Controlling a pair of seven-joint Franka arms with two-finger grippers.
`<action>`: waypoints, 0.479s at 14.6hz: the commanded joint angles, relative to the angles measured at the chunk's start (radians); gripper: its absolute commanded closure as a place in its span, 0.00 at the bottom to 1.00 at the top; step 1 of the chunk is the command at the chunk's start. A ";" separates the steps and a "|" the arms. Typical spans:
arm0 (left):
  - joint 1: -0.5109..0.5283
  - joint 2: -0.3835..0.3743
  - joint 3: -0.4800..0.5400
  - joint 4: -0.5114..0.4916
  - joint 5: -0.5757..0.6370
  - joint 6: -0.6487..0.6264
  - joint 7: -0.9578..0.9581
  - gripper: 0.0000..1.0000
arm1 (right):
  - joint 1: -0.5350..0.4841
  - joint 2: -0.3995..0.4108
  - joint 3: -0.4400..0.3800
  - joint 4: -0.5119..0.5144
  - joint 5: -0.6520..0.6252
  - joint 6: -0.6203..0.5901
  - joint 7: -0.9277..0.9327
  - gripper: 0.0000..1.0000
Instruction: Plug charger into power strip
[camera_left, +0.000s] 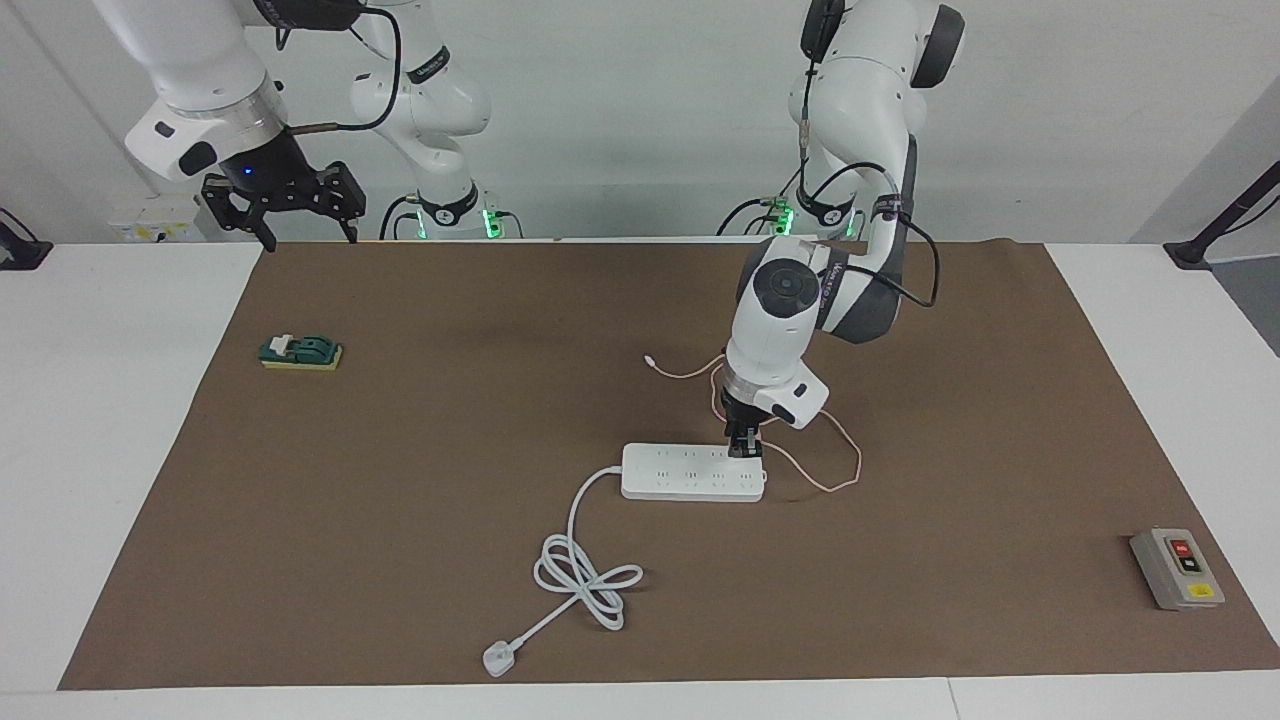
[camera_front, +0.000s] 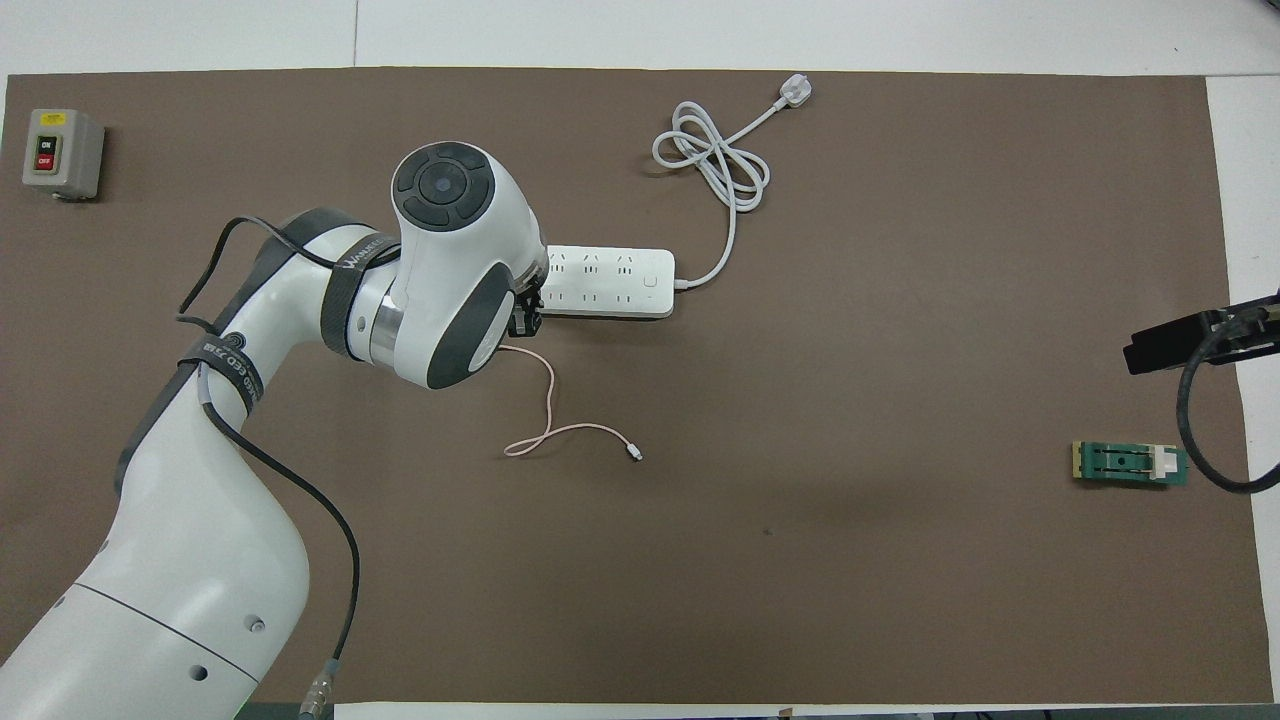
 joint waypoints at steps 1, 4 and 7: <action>0.004 -0.027 0.004 -0.050 0.007 0.028 0.027 1.00 | -0.002 -0.011 -0.003 -0.004 -0.004 -0.008 -0.014 0.00; 0.013 -0.025 0.004 -0.052 0.007 0.030 0.039 1.00 | 0.000 -0.011 -0.003 -0.004 -0.004 -0.008 -0.011 0.00; 0.013 -0.019 0.004 -0.056 0.007 0.037 0.042 1.00 | 0.000 -0.011 -0.003 -0.004 -0.004 -0.008 -0.011 0.00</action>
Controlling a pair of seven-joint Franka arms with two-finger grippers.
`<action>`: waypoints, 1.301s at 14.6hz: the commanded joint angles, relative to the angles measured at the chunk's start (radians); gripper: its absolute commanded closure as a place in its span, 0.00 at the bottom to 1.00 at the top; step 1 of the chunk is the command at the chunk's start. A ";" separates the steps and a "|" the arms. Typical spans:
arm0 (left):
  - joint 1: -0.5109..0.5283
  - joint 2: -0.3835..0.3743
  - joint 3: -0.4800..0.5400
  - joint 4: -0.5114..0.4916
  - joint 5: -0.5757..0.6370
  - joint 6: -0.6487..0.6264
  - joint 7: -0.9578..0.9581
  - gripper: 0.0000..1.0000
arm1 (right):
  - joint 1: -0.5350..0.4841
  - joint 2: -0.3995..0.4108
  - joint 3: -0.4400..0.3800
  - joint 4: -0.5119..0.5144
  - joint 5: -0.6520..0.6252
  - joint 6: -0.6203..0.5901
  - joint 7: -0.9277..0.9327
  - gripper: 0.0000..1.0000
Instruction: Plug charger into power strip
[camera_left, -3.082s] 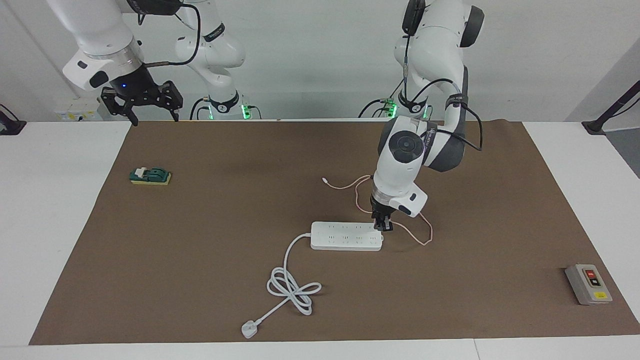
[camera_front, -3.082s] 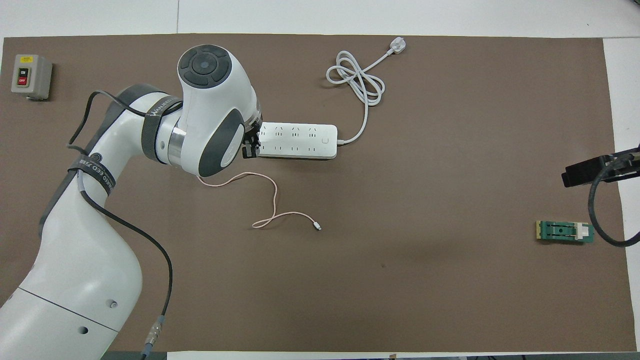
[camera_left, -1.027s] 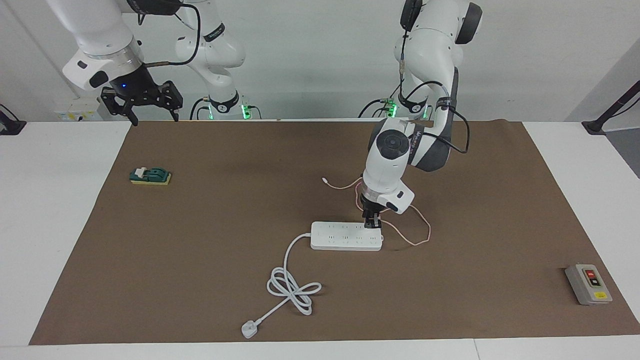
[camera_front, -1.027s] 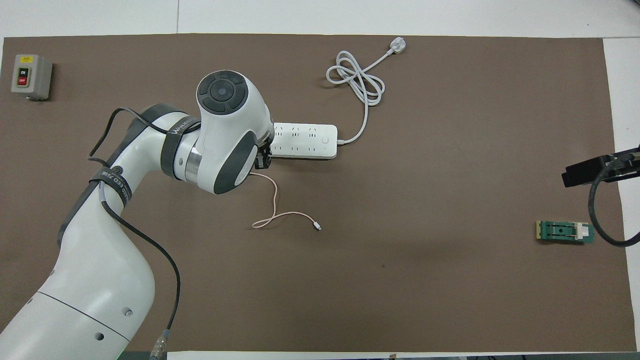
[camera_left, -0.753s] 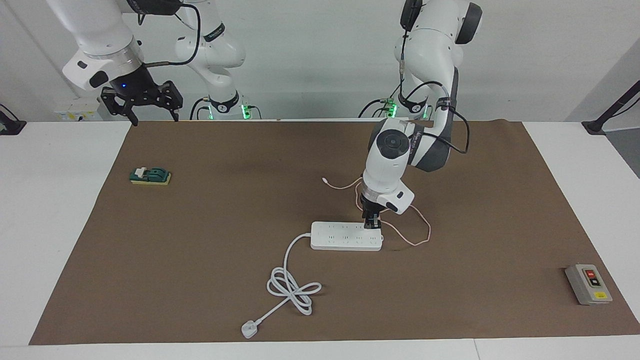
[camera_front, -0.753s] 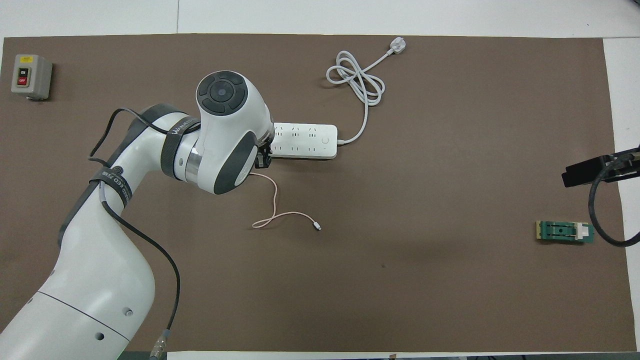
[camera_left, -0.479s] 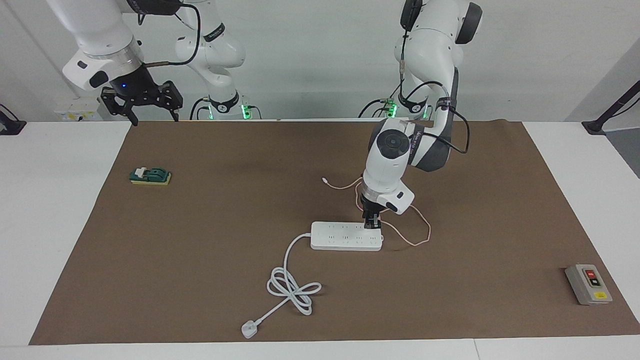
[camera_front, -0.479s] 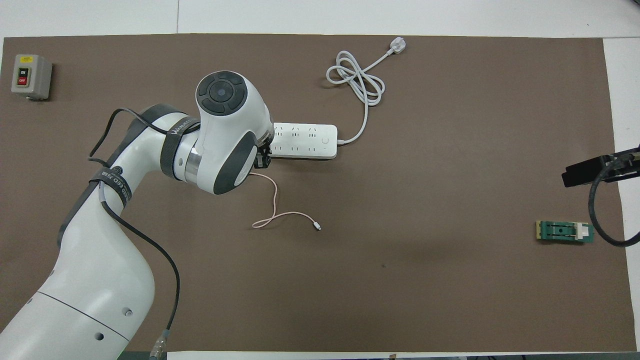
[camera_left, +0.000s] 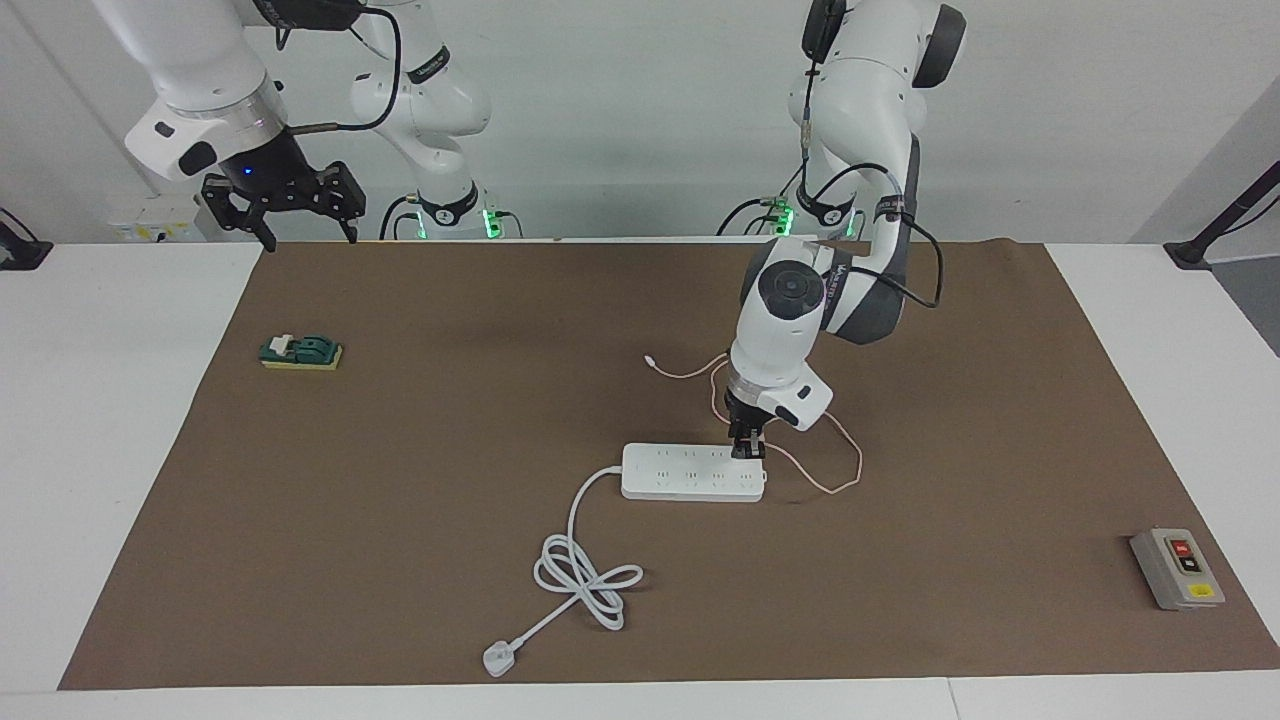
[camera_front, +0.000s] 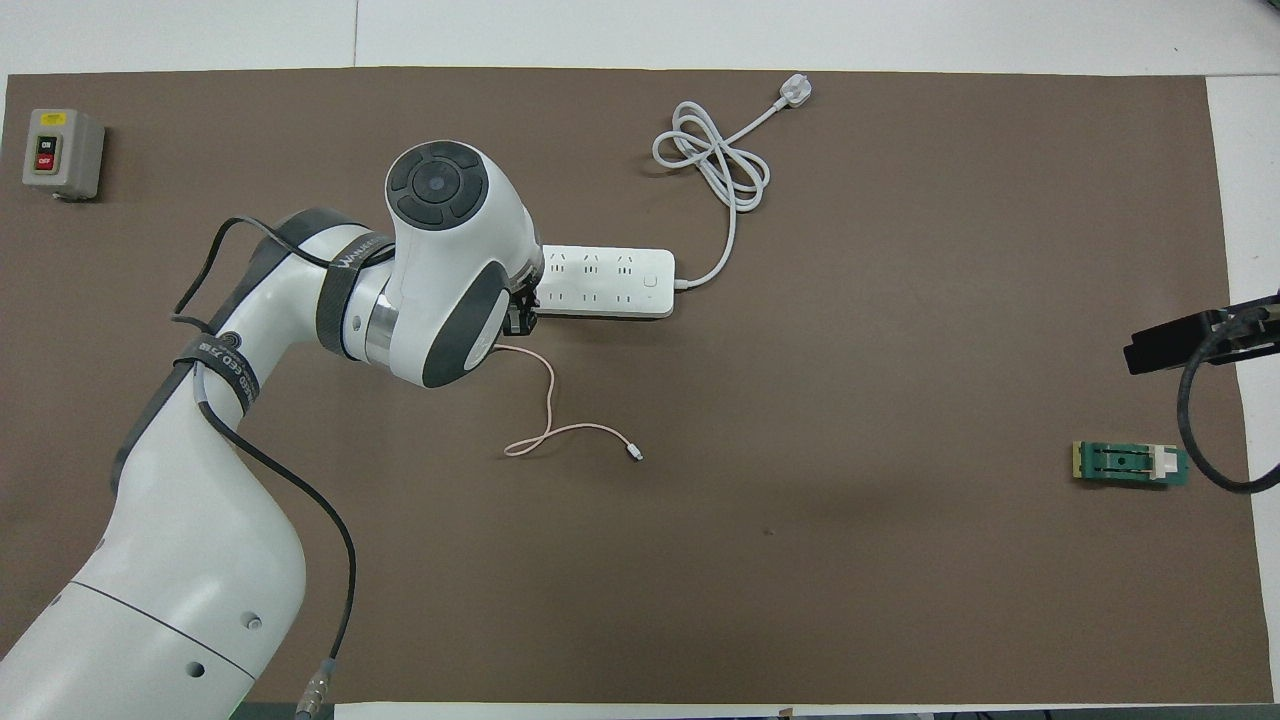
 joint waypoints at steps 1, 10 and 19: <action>0.007 -0.020 0.003 -0.053 0.008 0.030 0.018 1.00 | 0.000 -0.011 -0.002 -0.004 -0.004 -0.009 -0.011 0.00; 0.000 -0.011 0.003 -0.116 0.008 0.114 0.018 1.00 | -0.002 -0.011 -0.002 -0.004 -0.004 -0.011 -0.013 0.00; -0.011 0.073 0.004 -0.067 0.023 0.093 0.017 1.00 | -0.002 -0.011 -0.003 -0.004 -0.004 -0.009 -0.011 0.00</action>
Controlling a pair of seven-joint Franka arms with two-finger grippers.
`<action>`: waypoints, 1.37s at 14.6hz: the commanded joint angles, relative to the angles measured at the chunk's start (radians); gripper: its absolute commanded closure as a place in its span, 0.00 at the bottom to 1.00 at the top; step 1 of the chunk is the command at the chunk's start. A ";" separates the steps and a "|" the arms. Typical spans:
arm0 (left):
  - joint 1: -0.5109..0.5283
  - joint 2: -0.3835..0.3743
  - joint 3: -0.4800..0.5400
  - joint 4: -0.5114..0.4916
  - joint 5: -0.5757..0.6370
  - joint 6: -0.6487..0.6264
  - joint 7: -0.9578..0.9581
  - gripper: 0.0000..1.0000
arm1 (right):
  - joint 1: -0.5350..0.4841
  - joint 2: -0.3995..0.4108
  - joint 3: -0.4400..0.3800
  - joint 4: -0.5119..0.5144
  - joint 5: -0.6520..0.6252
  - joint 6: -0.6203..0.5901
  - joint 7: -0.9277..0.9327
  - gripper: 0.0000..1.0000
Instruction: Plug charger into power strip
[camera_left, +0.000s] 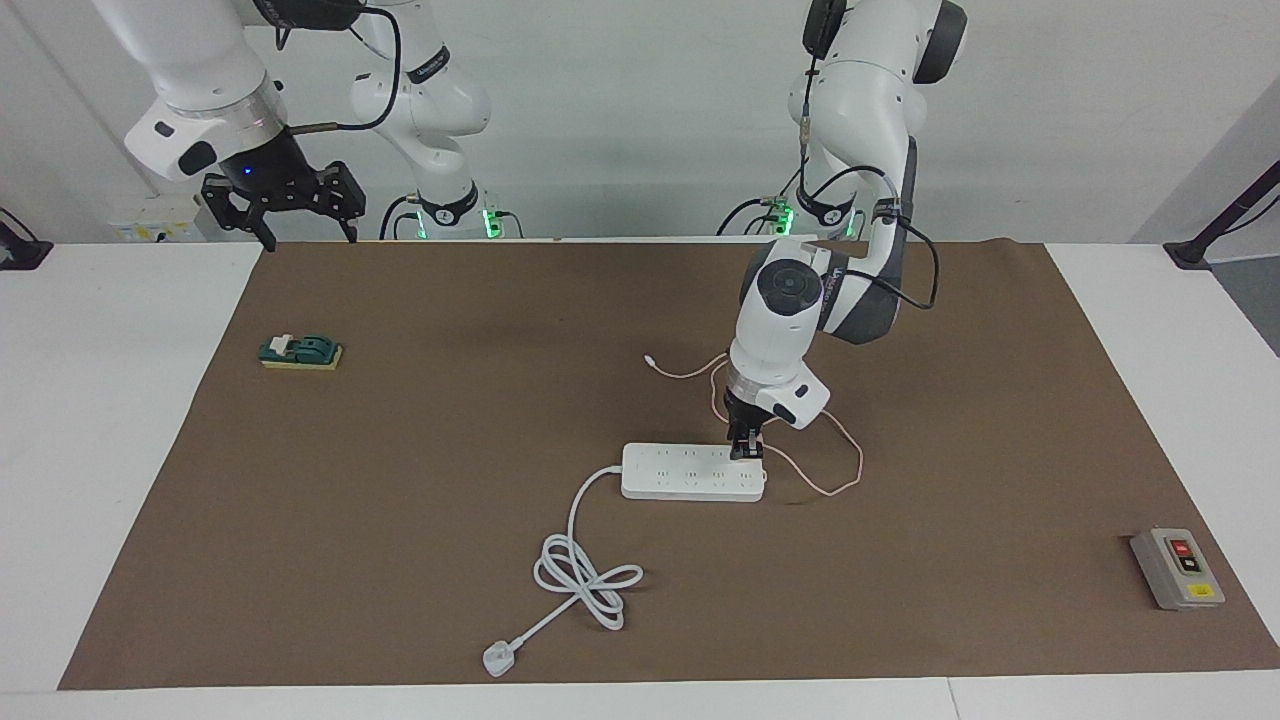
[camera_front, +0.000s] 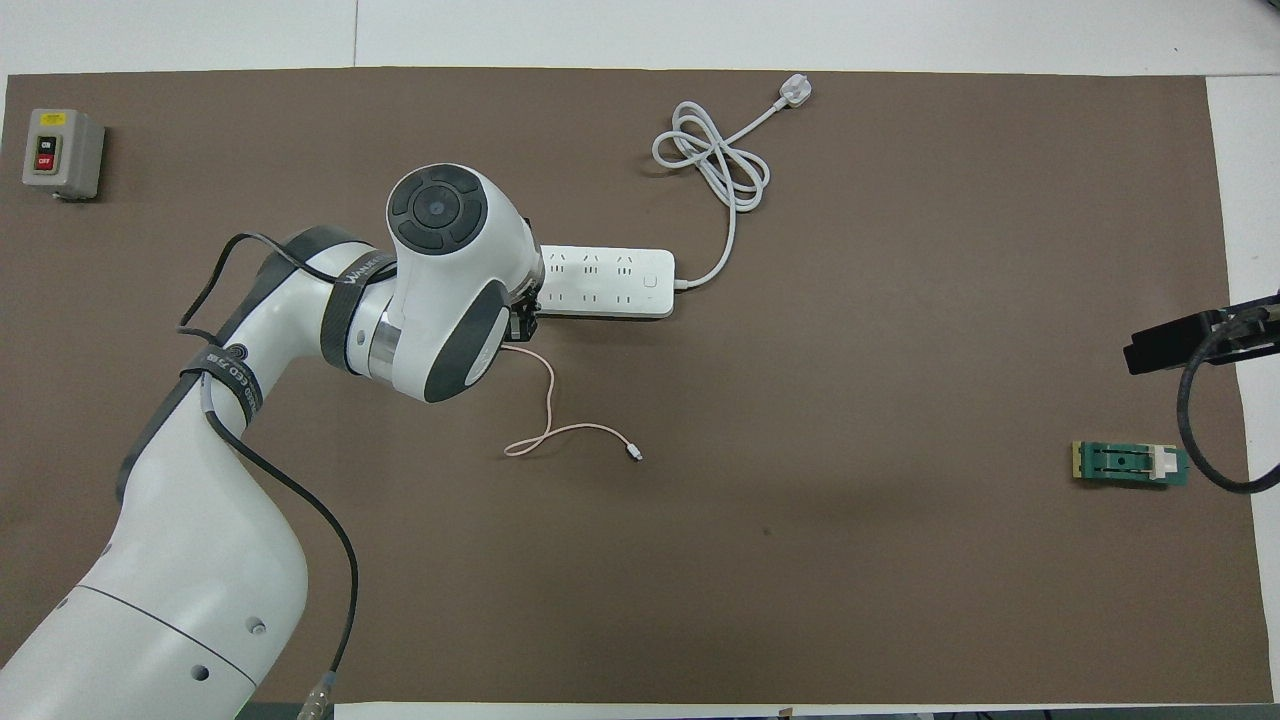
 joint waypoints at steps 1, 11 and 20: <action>-0.007 0.097 0.003 0.003 0.014 0.007 0.006 1.00 | -0.002 -0.011 -0.003 -0.004 -0.004 -0.009 -0.011 0.00; -0.008 0.107 0.003 0.034 0.017 -0.013 0.040 1.00 | -0.002 -0.011 -0.003 -0.004 -0.004 -0.009 -0.011 0.00; 0.055 -0.011 0.000 0.083 -0.016 -0.155 0.146 0.02 | -0.002 -0.011 -0.003 -0.004 -0.004 -0.011 -0.011 0.00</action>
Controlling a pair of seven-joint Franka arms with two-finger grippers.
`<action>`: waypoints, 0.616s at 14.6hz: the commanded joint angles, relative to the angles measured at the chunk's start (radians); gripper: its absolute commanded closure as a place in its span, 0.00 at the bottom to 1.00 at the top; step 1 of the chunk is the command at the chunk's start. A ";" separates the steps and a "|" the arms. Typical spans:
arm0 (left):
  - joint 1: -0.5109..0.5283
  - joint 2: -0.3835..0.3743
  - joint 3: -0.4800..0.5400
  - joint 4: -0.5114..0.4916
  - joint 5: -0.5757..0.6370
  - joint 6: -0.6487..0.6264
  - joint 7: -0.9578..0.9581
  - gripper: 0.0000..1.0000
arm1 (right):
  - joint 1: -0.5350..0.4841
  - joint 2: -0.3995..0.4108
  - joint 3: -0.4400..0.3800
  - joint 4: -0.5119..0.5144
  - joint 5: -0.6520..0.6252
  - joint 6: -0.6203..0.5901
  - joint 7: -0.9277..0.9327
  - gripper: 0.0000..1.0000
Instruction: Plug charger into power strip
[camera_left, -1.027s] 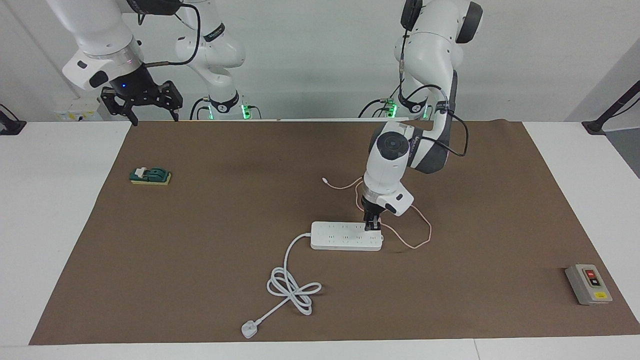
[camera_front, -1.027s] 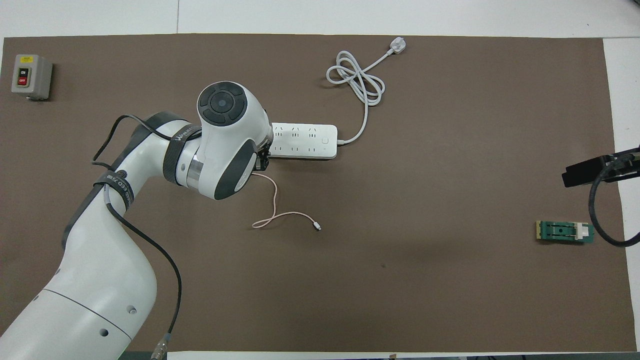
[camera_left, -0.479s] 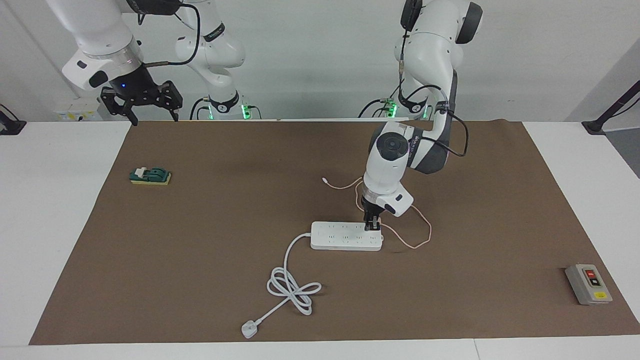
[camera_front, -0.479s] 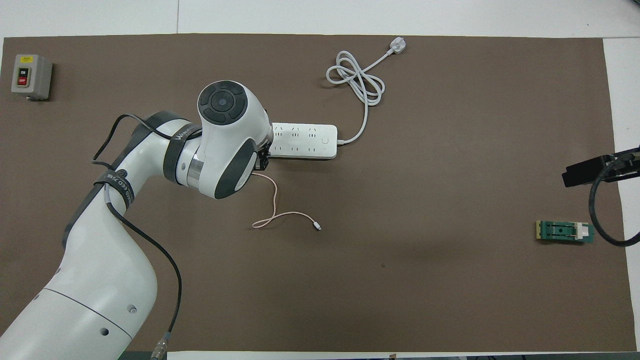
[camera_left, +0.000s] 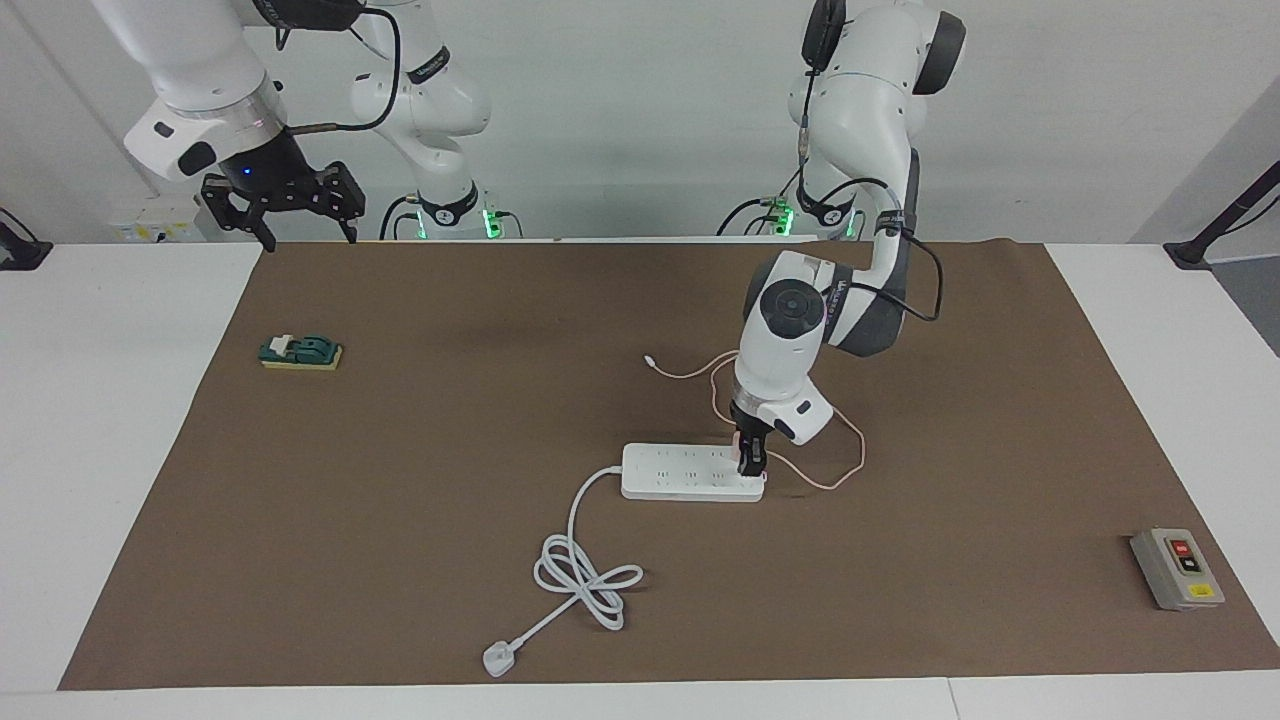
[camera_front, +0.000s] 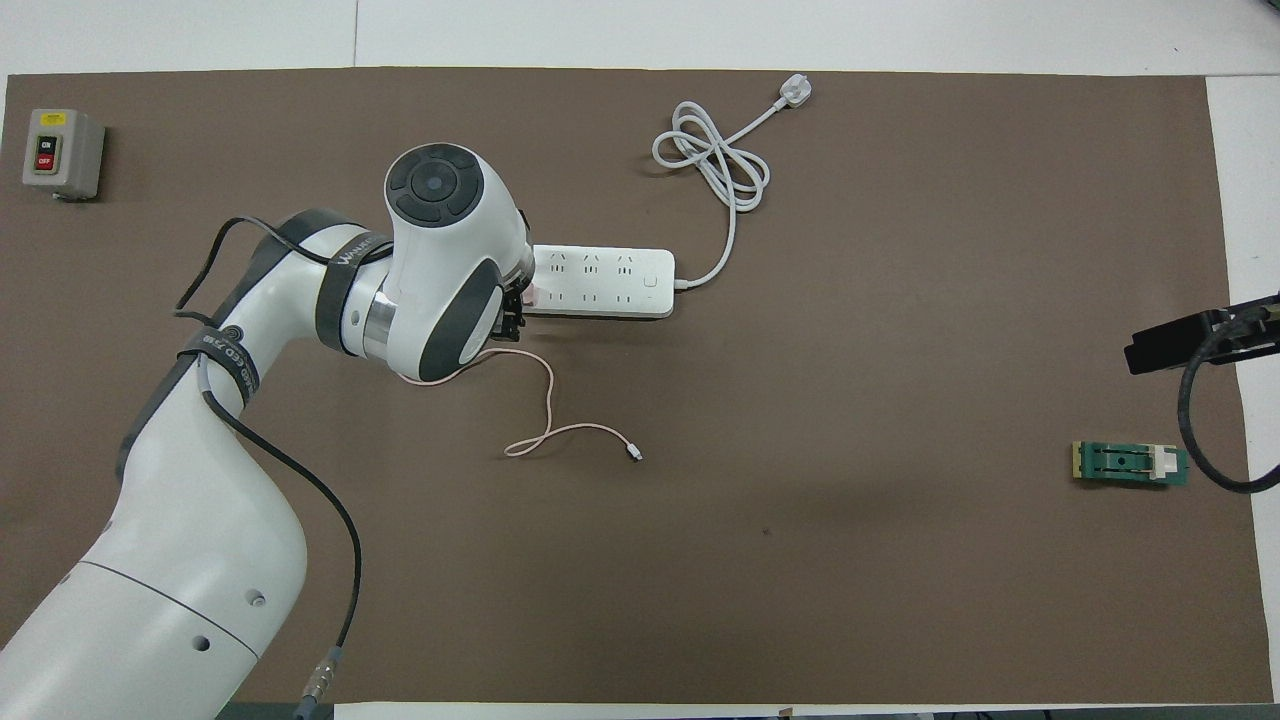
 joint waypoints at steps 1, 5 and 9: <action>0.033 -0.060 -0.006 0.014 -0.021 -0.087 0.046 0.01 | -0.003 -0.011 -0.003 -0.004 -0.004 -0.011 -0.011 0.00; 0.048 -0.158 0.000 0.016 -0.036 -0.139 0.161 0.00 | -0.003 -0.011 -0.003 -0.004 -0.004 -0.011 -0.011 0.00; 0.085 -0.198 0.003 0.022 -0.033 -0.198 0.345 0.00 | -0.003 -0.011 -0.003 -0.004 -0.004 -0.011 -0.011 0.00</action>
